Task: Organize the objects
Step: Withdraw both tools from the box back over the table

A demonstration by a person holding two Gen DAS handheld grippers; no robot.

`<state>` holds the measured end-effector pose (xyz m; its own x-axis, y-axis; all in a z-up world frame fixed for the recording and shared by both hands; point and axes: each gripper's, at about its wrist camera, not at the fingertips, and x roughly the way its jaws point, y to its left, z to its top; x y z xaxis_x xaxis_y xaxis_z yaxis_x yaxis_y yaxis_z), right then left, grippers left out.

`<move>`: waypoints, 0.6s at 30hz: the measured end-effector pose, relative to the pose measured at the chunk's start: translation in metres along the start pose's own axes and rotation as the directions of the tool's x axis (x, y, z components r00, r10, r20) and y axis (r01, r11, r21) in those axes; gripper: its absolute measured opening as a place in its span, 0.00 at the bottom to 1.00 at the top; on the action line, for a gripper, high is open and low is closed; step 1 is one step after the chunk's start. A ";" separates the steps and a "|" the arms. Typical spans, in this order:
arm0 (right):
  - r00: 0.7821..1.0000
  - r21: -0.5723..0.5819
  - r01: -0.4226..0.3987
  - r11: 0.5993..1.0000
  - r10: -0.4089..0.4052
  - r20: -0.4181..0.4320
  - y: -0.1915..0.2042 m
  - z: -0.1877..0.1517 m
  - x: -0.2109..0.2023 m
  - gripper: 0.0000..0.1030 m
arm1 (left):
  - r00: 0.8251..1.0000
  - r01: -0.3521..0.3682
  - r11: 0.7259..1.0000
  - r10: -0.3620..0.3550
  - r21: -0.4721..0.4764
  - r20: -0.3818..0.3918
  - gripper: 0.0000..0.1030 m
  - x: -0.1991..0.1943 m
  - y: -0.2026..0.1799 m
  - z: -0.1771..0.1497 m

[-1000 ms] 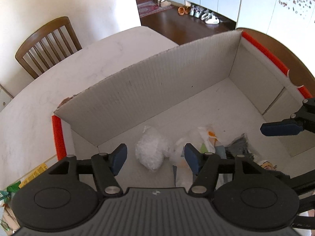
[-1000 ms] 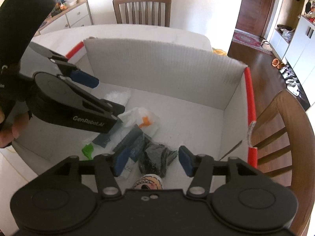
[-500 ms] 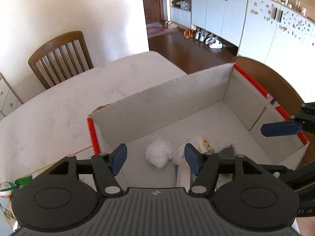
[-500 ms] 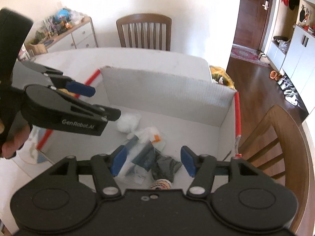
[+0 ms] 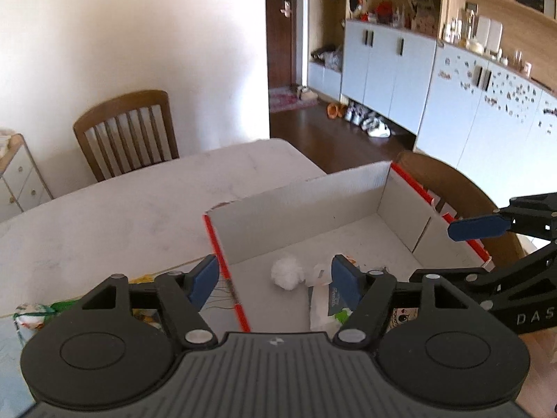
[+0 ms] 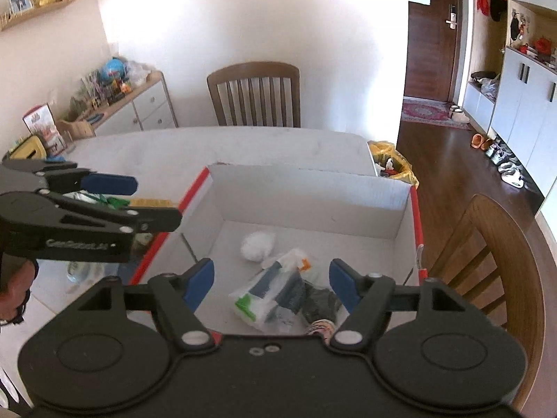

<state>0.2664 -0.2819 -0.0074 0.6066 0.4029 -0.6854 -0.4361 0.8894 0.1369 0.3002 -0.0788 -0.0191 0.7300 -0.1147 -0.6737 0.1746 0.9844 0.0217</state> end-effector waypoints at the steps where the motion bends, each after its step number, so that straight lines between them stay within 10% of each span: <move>1: 1.000 0.002 0.000 1.000 -0.001 0.008 0.003 0.000 -0.003 0.76 | 1.000 -0.001 1.000 0.001 -0.006 0.007 0.69 -0.006 0.003 -0.002; 18: 0.997 0.034 -0.035 0.999 0.032 0.075 0.073 -0.006 -0.016 0.90 | 0.997 -0.037 0.996 0.043 -0.081 0.071 0.81 -0.076 0.063 -0.041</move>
<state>0.2208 -0.2243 0.0092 0.6402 0.4463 -0.6253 -0.4338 0.8818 0.1852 0.2281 -0.0022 0.0030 0.7820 -0.0819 -0.6179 0.0933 0.9955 -0.0138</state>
